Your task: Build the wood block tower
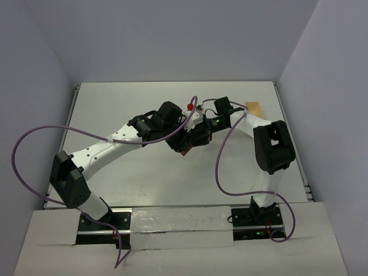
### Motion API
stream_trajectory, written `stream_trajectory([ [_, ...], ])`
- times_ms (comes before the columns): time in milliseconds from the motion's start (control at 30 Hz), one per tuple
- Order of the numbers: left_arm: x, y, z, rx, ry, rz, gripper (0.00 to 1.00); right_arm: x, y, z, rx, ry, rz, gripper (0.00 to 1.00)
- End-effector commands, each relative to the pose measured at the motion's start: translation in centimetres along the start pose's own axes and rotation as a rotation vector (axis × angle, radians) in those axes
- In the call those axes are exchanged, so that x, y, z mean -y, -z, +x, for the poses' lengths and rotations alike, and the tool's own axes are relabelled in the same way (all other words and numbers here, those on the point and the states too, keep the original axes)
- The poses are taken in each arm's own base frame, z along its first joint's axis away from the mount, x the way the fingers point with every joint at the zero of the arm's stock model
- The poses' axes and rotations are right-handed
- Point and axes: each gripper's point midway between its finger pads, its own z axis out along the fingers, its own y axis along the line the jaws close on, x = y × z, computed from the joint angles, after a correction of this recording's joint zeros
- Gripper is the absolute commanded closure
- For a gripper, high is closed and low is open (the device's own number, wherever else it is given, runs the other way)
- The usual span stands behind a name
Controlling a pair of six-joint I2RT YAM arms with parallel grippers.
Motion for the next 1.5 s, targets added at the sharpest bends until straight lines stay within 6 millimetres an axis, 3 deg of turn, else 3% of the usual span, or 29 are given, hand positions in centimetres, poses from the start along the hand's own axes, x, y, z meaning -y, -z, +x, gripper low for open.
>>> stream_trajectory([
  [0,1.1,0.6,-1.2,0.058,0.011,0.034,1.00,-3.7,0.9,0.0,-0.024,0.067,-0.106,0.19],
  [33,1.1,0.6,-1.0,0.060,0.008,0.034,1.00,-4.1,1.1,-0.5,-0.013,0.084,-0.096,0.06],
  [67,1.1,0.6,-0.8,0.058,0.009,0.034,1.00,-4.3,1.4,-1.0,0.004,0.095,-0.084,0.01],
  [200,1.0,0.7,-0.4,0.060,0.022,0.025,1.00,-5.2,3.6,-3.3,0.096,0.154,0.025,0.00],
  [300,-0.1,1.1,-1.2,0.079,0.089,-0.048,1.00,-5.2,6.6,-6.2,0.259,0.254,0.227,0.00],
  [433,-4.3,2.2,-4.5,0.139,0.332,-0.189,1.00,-5.8,12.1,-9.1,0.575,0.348,0.450,0.00],
  [467,-5.5,1.9,-4.3,0.123,0.394,-0.218,1.00,-6.0,13.0,-9.3,0.610,0.353,0.475,0.00],
  [600,-9.1,2.5,-7.0,0.171,0.564,-0.352,1.00,-5.2,15.0,-9.4,0.670,0.312,0.513,0.00],
  [667,-10.5,1.2,-7.0,0.146,0.615,-0.406,1.00,-5.0,16.4,-9.5,0.709,0.311,0.542,0.00],
  [833,-12.7,-0.5,-7.3,0.126,0.675,-0.476,1.00,-5.7,17.0,-9.5,0.739,0.333,0.577,0.00],
  [1167,-16.7,-1.2,-7.6,0.137,0.734,-0.566,1.00,-4.9,17.0,-9.6,0.732,0.325,0.587,0.00],
  [1467,-17.9,-1.2,-7.6,0.143,0.724,-0.625,1.00,-4.5,16.8,-9.7,0.718,0.313,0.573,0.00],
])
